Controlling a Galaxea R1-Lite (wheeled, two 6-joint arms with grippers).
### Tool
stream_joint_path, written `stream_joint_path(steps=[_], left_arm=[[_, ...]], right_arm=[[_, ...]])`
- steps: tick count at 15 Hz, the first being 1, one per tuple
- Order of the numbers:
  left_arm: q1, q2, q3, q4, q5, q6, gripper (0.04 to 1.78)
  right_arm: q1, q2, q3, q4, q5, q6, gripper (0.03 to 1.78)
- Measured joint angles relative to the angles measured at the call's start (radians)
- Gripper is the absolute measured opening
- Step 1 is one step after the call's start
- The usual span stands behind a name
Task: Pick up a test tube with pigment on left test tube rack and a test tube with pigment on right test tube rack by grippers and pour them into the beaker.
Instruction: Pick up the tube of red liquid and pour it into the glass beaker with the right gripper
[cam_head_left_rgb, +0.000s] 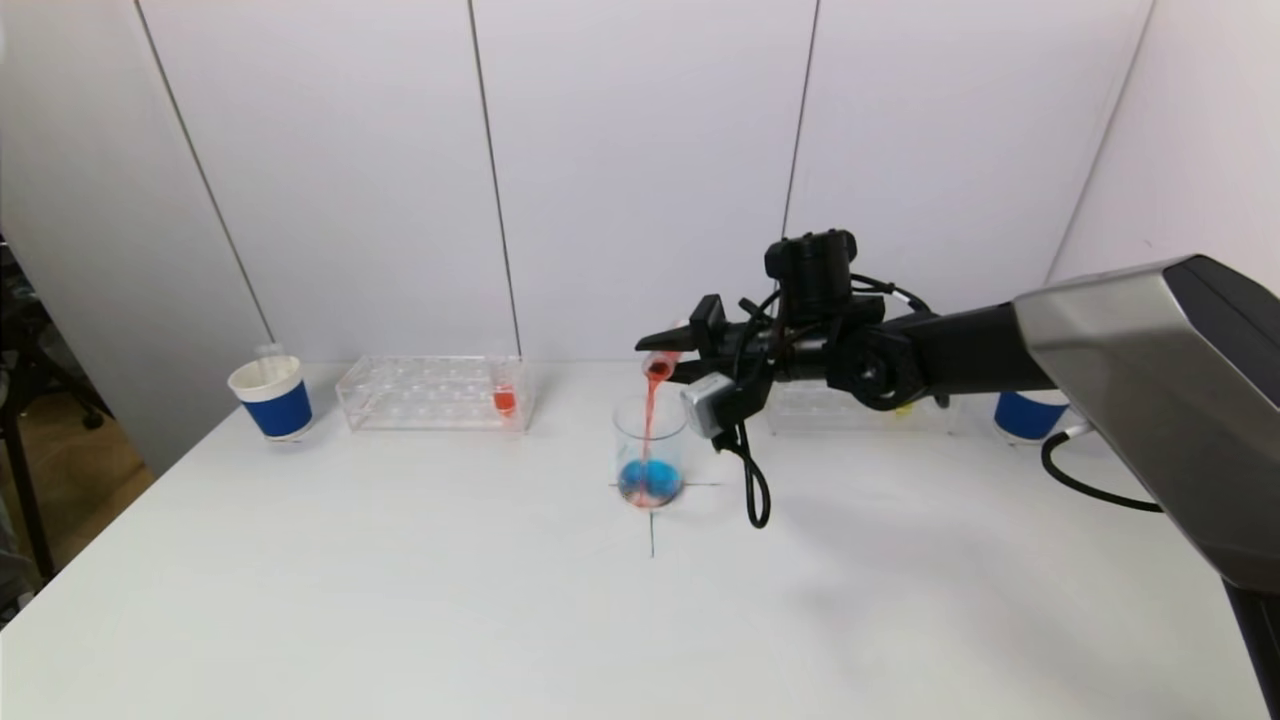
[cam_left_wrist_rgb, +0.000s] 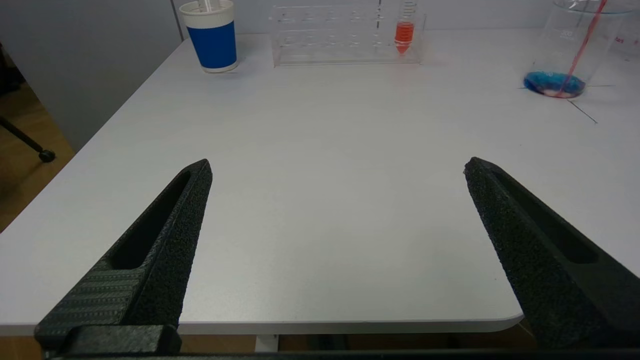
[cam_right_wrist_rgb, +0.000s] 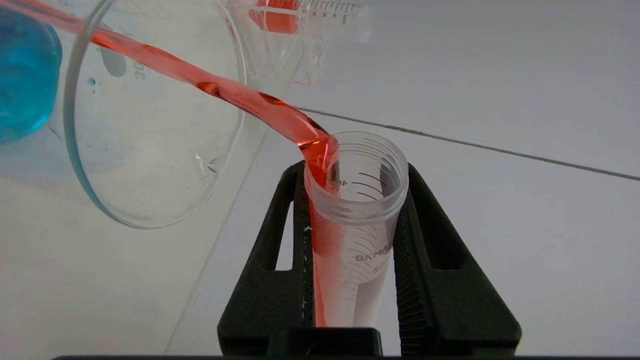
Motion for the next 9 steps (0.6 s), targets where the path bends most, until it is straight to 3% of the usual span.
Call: stream_joint_path(steps=[9], left_arm=[[0.0,0.0,0.0,0.0,0.0,0.0,1.76]], right_arm=[[-0.003,0.011,-0.049,0.028,-0.002,-0.104,0.51]])
